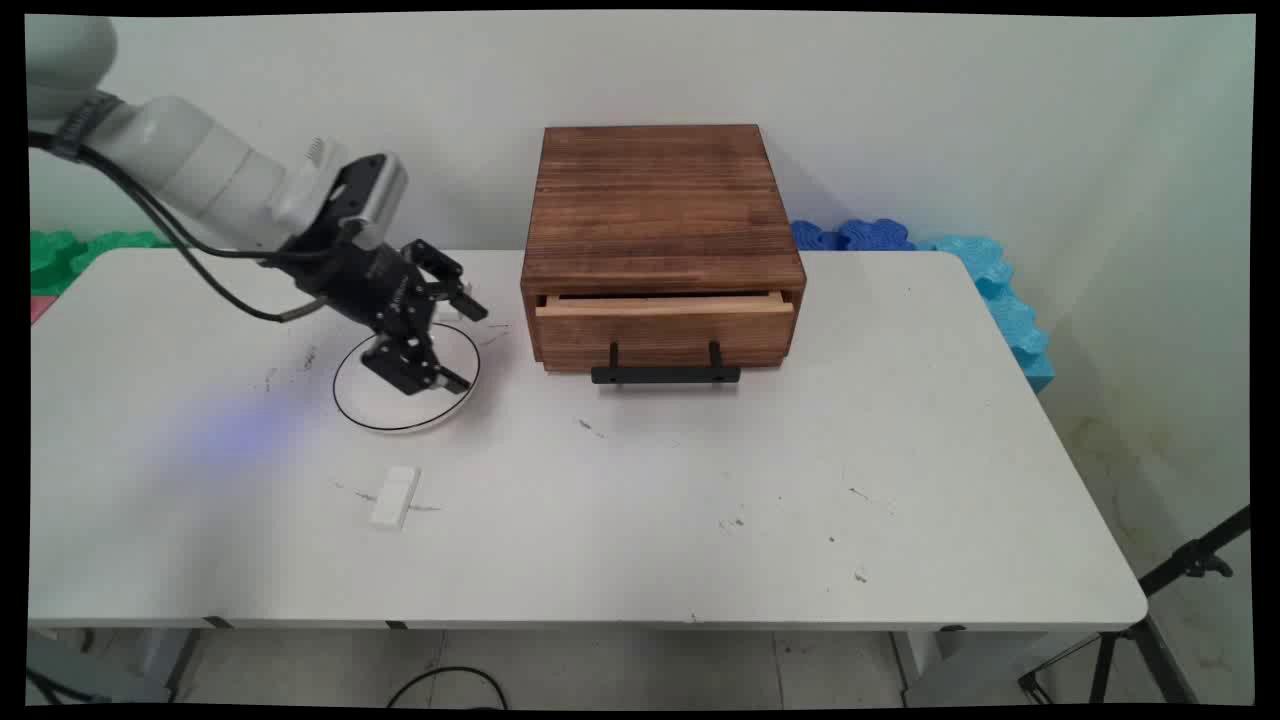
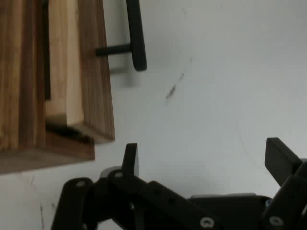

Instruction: Open the drawer

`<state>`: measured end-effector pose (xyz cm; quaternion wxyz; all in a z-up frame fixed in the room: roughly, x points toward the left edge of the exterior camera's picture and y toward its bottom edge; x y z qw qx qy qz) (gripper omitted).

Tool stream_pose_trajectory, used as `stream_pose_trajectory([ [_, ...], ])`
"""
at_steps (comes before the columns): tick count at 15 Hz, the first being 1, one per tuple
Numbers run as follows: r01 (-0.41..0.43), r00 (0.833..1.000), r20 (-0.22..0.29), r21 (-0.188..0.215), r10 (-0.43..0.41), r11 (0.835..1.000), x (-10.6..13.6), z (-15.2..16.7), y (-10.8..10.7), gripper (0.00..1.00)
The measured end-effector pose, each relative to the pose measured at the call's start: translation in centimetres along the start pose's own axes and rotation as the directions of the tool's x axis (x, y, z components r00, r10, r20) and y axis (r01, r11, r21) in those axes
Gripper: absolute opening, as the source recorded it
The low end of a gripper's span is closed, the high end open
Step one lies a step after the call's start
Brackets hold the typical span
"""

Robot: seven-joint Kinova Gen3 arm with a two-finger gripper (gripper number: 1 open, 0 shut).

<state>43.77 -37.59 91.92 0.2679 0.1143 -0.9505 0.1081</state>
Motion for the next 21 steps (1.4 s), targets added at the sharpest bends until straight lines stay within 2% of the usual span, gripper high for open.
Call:
stream_pose_trajectory([
  [12, -0.026, 0.999, -0.027, 0.019, 0.027, 0.999, 5.8, 4.4, 0.1, 1.00],
  [21, -0.031, 0.999, -0.029, 0.028, 0.032, 0.999, 8.0, 7.4, -0.6, 1.00],
])
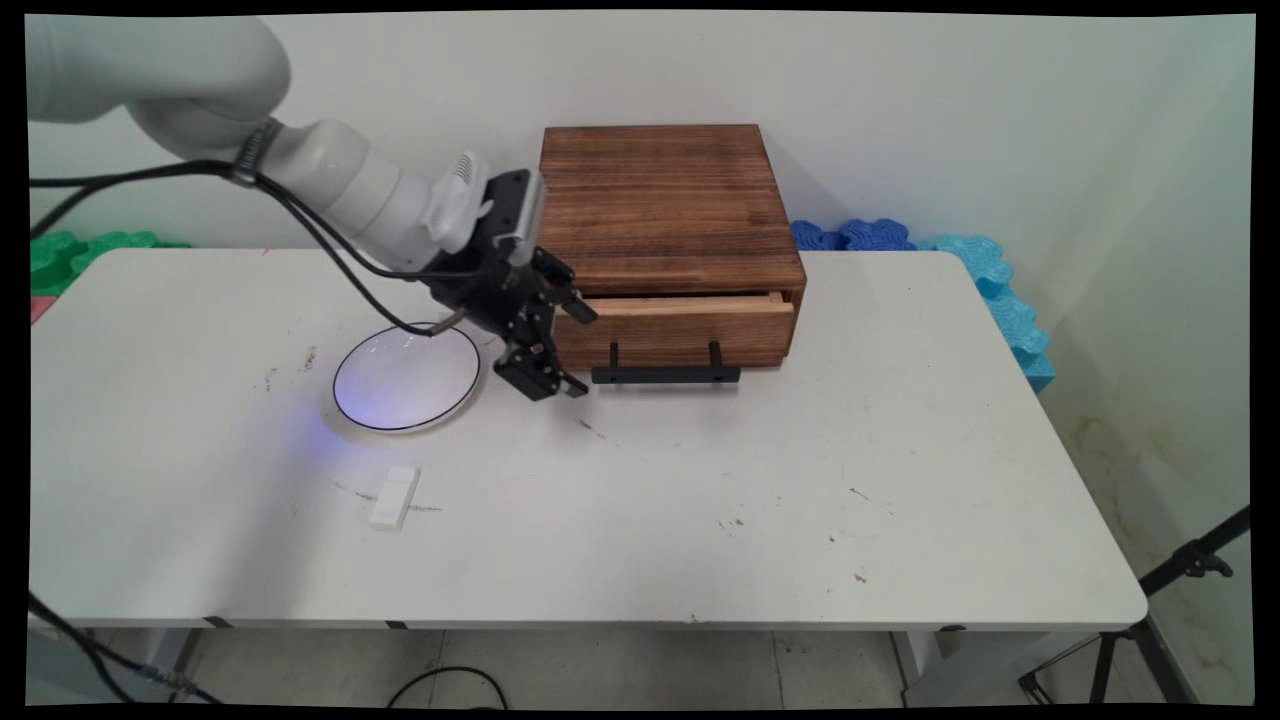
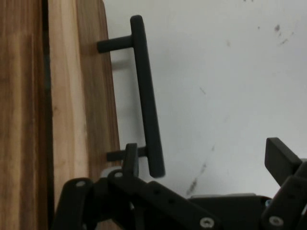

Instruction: Open the drawer

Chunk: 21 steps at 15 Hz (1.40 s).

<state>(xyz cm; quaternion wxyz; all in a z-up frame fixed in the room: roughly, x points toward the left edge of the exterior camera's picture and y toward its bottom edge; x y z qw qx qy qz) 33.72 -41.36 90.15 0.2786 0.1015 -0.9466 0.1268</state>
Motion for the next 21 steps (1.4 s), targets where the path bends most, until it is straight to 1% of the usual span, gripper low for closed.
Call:
stream_pose_trajectory([
  [9, 0.021, 1.000, 0.020, 0.016, -0.021, 1.000, 1.2, 4.2, -0.2, 1.00],
  [14, 0.060, 0.998, 0.032, 0.036, -0.062, 0.998, 1.5, 7.0, 0.1, 1.00],
  [21, 0.126, 0.991, 0.030, 0.068, -0.128, 0.990, 1.8, 9.8, 0.8, 1.00],
])
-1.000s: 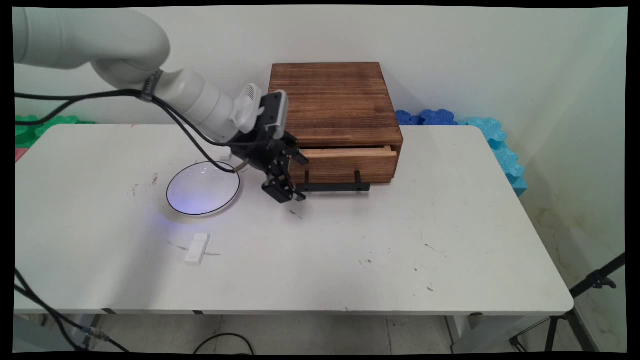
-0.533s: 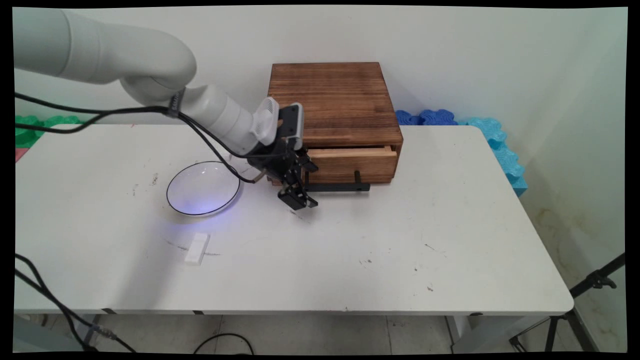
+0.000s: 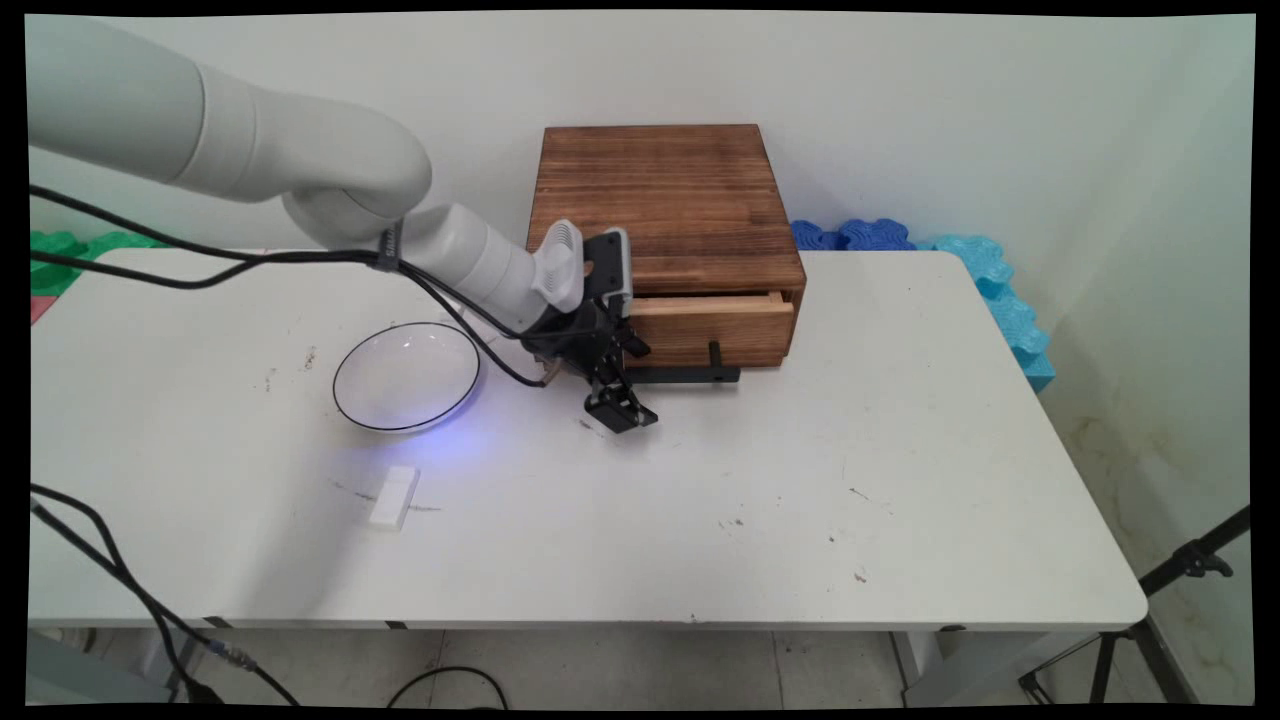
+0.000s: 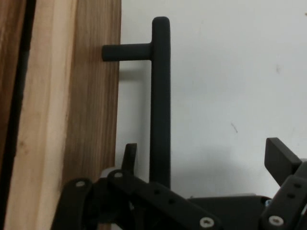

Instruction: Open the drawer

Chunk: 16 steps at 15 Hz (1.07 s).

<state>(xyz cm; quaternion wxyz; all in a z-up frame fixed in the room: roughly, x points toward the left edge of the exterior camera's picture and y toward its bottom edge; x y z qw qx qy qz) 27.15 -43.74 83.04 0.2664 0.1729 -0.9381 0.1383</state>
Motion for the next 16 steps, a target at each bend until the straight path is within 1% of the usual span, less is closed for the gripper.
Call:
stream_pose_trajectory([
  [8, 0.023, 1.000, -0.003, 0.016, -0.023, 1.000, -0.3, 1.9, 1.1, 1.00],
  [16, 0.010, 1.000, -0.004, 0.012, -0.010, 1.000, -0.8, 3.0, 2.7, 1.00],
])
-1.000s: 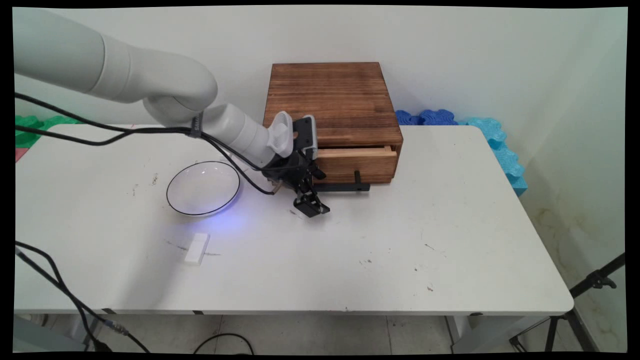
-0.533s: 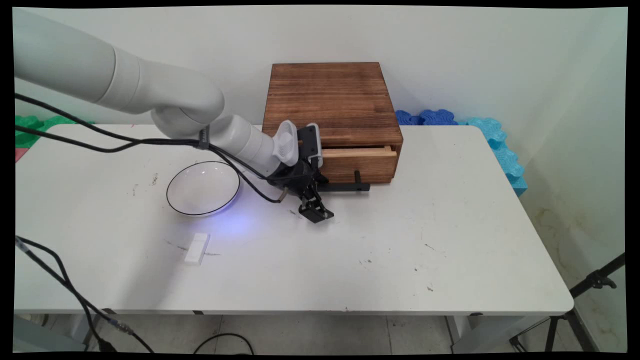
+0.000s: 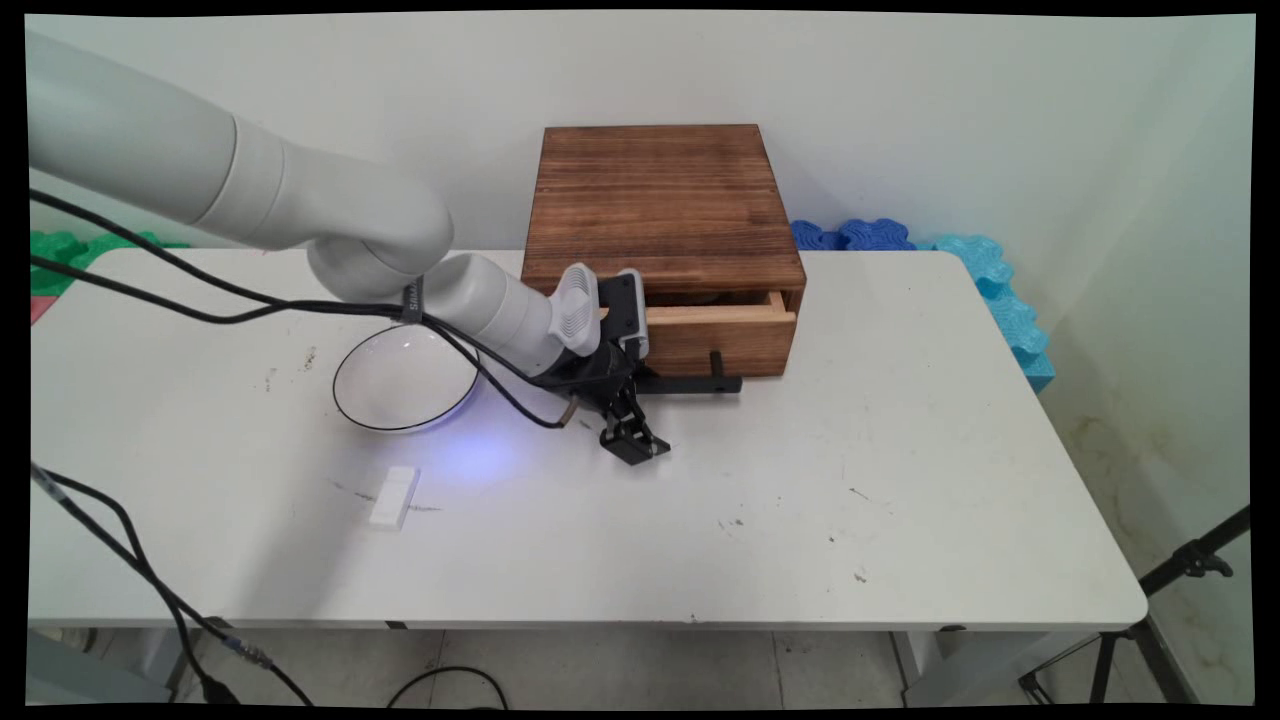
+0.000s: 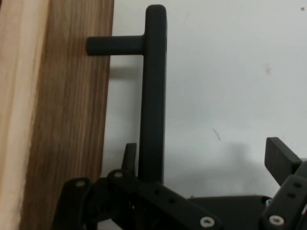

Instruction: Open the drawer

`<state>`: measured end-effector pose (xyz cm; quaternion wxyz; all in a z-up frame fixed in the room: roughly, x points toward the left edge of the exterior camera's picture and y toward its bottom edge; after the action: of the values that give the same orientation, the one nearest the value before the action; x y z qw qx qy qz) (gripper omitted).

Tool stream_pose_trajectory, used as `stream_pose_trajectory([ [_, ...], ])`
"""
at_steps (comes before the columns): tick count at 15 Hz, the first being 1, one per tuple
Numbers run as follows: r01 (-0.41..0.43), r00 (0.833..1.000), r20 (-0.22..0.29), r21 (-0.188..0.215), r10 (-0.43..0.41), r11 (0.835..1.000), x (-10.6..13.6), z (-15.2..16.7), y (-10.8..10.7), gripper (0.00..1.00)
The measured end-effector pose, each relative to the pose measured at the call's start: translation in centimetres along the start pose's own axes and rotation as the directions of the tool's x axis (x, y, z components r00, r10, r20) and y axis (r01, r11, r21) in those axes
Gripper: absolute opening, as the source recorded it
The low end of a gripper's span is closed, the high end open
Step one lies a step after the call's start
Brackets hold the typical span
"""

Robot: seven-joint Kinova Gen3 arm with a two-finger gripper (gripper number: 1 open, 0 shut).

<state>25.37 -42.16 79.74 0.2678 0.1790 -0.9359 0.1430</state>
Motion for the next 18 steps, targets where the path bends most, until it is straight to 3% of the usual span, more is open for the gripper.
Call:
stream_pose_trajectory([
  [18, -0.008, 1.000, -0.009, -0.034, 0.008, 0.999, -0.5, -1.1, 4.8, 1.00],
])
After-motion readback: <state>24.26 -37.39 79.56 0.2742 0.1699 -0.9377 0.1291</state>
